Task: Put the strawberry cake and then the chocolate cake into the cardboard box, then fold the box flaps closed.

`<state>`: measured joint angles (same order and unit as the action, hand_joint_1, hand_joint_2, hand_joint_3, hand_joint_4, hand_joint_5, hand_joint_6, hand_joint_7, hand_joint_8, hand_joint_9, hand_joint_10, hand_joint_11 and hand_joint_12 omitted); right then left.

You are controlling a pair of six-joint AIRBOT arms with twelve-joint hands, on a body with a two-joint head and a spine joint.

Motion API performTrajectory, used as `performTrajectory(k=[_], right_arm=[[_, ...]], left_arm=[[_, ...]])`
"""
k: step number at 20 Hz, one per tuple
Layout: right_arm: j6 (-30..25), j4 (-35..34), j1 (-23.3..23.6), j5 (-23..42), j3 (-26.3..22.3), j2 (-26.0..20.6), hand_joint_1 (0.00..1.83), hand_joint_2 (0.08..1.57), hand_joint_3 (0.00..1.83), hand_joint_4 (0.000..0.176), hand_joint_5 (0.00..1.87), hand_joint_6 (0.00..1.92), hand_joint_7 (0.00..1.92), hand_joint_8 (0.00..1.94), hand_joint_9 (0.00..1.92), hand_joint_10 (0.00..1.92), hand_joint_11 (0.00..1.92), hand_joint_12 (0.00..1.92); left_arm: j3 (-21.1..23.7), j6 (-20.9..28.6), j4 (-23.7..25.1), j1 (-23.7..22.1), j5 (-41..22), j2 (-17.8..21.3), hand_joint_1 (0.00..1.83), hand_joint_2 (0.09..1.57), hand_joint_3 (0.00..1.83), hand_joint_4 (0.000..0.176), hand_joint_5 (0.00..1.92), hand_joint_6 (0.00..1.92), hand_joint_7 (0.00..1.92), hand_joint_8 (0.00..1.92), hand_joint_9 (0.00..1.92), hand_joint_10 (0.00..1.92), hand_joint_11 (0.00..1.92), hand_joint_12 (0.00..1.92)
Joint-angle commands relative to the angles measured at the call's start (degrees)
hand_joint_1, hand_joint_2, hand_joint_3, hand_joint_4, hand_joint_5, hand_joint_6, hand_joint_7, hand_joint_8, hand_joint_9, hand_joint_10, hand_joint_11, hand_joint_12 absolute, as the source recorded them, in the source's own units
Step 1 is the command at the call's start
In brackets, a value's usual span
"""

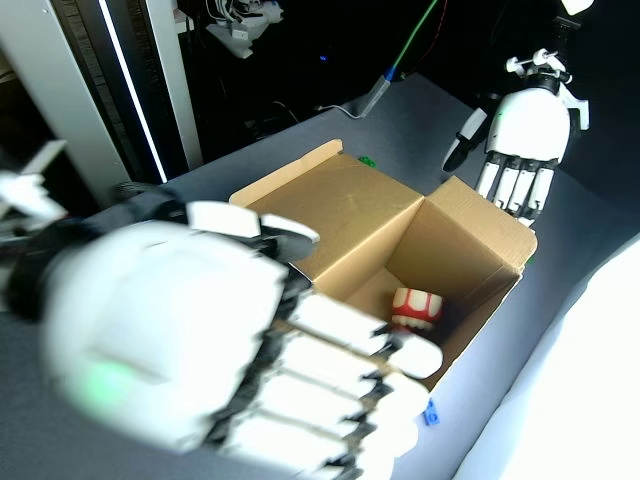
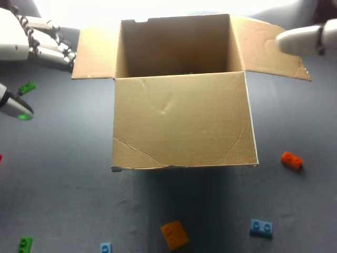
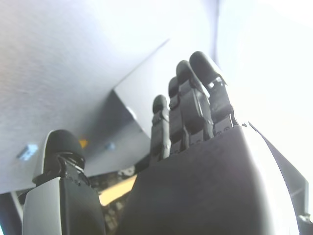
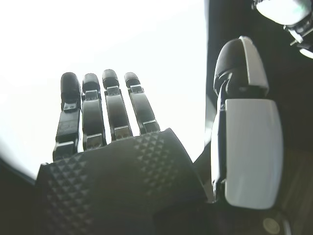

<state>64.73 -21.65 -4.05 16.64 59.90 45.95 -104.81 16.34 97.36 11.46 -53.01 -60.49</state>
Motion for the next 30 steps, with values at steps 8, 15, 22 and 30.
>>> performTrajectory(k=[8, 15, 22, 30], right_arm=[[0.32, -9.09, -15.08, 14.85, -1.00, -4.66, 0.00, 1.14, 0.01, 0.000, 0.13, 0.00, 0.14, 0.00, 0.14, 0.01, 0.00, 0.31], [0.86, -2.35, -22.55, 16.97, -0.97, -2.56, 0.00, 1.17, 0.00, 0.000, 0.12, 0.00, 0.14, 0.00, 0.09, 0.00, 0.00, 0.23], [1.61, -1.46, -28.98, 21.80, -0.60, -0.09, 0.00, 1.16, 0.00, 0.000, 0.11, 0.00, 0.13, 0.00, 0.10, 0.01, 0.00, 0.18], [3.79, 0.50, -28.50, 18.28, 3.17, 6.99, 0.00, 1.16, 0.00, 0.000, 0.13, 0.00, 0.15, 0.00, 0.11, 0.01, 0.00, 0.19]], left_arm=[[-0.15, 2.25, -0.98, -9.14, 0.63, 0.43, 0.01, 1.24, 0.01, 0.000, 0.19, 0.00, 0.19, 0.00, 0.19, 0.00, 0.00, 0.62], [0.70, 4.21, 1.55, -13.47, 0.15, 0.44, 0.00, 1.26, 0.01, 0.000, 0.18, 0.00, 0.18, 0.00, 0.13, 0.00, 0.00, 0.45], [3.92, 5.68, 2.55, -15.00, 0.46, 0.55, 0.00, 1.26, 0.00, 0.000, 0.18, 0.00, 0.19, 0.00, 0.16, 0.00, 0.00, 0.51], [11.08, 5.94, 5.13, -15.06, 1.55, 1.82, 0.00, 1.26, 0.00, 0.000, 0.14, 0.00, 0.17, 0.00, 0.16, 0.01, 0.00, 0.49]])
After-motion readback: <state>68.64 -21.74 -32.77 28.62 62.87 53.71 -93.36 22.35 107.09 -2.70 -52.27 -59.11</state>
